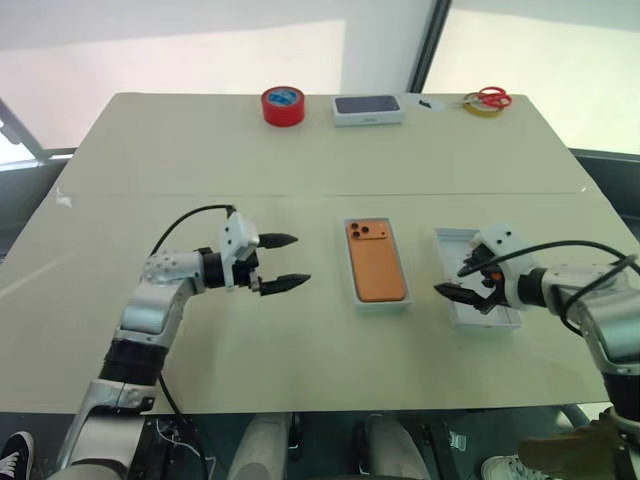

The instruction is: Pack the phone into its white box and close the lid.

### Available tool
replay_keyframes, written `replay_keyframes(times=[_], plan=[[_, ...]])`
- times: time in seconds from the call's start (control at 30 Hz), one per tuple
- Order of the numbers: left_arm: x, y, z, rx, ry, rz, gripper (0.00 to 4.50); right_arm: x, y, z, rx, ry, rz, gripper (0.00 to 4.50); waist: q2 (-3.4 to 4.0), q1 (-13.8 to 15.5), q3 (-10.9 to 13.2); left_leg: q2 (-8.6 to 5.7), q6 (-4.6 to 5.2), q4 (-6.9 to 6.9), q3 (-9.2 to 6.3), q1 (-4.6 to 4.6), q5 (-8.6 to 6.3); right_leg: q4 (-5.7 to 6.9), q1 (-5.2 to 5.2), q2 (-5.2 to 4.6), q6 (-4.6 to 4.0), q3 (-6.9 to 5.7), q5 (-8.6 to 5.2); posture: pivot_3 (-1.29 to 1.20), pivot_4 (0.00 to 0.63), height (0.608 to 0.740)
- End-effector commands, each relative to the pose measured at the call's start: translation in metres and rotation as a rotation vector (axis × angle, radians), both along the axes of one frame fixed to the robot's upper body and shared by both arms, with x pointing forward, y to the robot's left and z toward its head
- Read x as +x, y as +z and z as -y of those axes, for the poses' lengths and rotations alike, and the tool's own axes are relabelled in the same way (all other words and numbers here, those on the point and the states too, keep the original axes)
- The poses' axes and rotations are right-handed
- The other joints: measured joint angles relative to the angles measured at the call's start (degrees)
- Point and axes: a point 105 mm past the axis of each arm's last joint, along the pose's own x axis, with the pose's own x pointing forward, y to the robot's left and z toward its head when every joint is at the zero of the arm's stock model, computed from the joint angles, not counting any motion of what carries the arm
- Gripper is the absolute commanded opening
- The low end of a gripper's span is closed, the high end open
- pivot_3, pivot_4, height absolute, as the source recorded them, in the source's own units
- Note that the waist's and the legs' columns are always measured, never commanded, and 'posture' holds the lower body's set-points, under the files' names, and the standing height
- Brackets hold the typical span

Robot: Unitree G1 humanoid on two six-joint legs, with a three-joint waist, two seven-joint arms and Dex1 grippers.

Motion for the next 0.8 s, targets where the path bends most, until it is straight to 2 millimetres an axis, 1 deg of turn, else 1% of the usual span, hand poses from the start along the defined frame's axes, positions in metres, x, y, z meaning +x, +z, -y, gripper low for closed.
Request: replay_keyframes(times=[0.03,0.2,0.27,0.37,0.53,0.6,0.67,0.73,0.77,0.8], plan=[[-0.012,0.017,-0.003,-0.012,-0.067,0.086,4.16,-0.005,0.021,0.0,0.054,-0.108,-0.055,4.5,0.08,-0.14,0.03,0.0,0.0,0.02,0.0,0.0,0.0,0.01,0.0,0.0,-0.01,0.0,0.0,0.0,0.15,0.735],[-0.021,0.02,-0.004,-0.004,-0.116,0.156,4.16,0.002,0.02,-0.002,0.134,-0.154,-0.092,4.5,0.07,0.1,0.03,-0.01,0.05,0.04,0.0,0.01,-0.03,-0.03,0.01,-0.01,-0.21,0.0,-0.08,0.0,0.15,0.735],[-0.023,0.02,-0.007,-0.015,-0.117,0.161,4.16,0.003,0.02,-0.006,0.132,-0.153,-0.088,4.5,0.08,0.02,0.03,-0.02,0.05,0.03,0.03,-0.01,-0.04,-0.04,-0.01,-0.01,-0.21,0.02,-0.07,0.0,0.15,0.735],[-0.022,0.017,-0.012,-0.004,-0.121,0.162,4.16,0.005,0.015,-0.012,0.112,-0.157,-0.097,4.5,0.08,-0.19,0.03,-0.02,0.06,0.0,0.04,-0.01,-0.03,-0.02,-0.05,-0.01,-0.07,0.02,0.0,0.0,0.15,0.735],[-0.022,0.019,-0.013,0.0,-0.12,0.176,4.16,0.011,0.01,-0.005,0.074,-0.236,-0.104,4.5,0.08,-0.96,0.03,-0.02,0.08,0.02,0.05,-0.02,-0.02,-0.01,-0.04,-0.01,-0.06,0.02,0.01,0.0,0.15,0.735],[-0.023,0.017,-0.013,0.004,-0.118,0.175,4.16,0.013,0.011,-0.011,0.12,-0.229,-0.117,4.5,0.07,-1.05,0.03,-0.02,0.11,0.05,0.06,-0.02,-0.01,0.0,-0.02,-0.01,-0.05,0.02,0.01,0.0,0.15,0.735],[-0.023,0.016,-0.013,0.003,-0.109,0.175,4.16,0.011,0.009,-0.016,0.117,-0.215,-0.124,4.5,0.07,-1.07,0.03,-0.01,0.16,0.05,0.06,-0.01,0.03,0.04,-0.03,-0.01,-0.05,0.02,0.02,0.0,0.15,0.735],[-0.022,0.018,-0.01,-0.006,-0.105,0.184,4.16,0.008,0.002,-0.012,0.065,-0.242,-0.134,4.5,0.07,-1.07,0.03,0.0,0.19,0.05,0.05,-0.01,0.05,0.07,-0.03,0.0,-0.04,0.02,0.02,0.0,0.15,0.735],[-0.022,0.018,-0.009,-0.011,-0.104,0.189,4.16,0.008,-0.001,-0.012,0.068,-0.251,-0.143,4.5,0.07,-1.04,0.02,0.0,0.19,0.05,0.05,-0.01,0.05,0.07,-0.03,0.0,-0.04,0.02,0.02,0.0,0.15,0.735],[-0.023,0.019,-0.007,-0.017,-0.107,0.186,4.19,0.008,-0.004,-0.011,0.065,-0.271,-0.147,4.25,0.07,-1.0,0.02,-0.01,0.2,0.06,0.05,-0.01,0.05,0.07,-0.03,0.0,-0.04,0.02,0.02,0.0,0.15,0.735]])
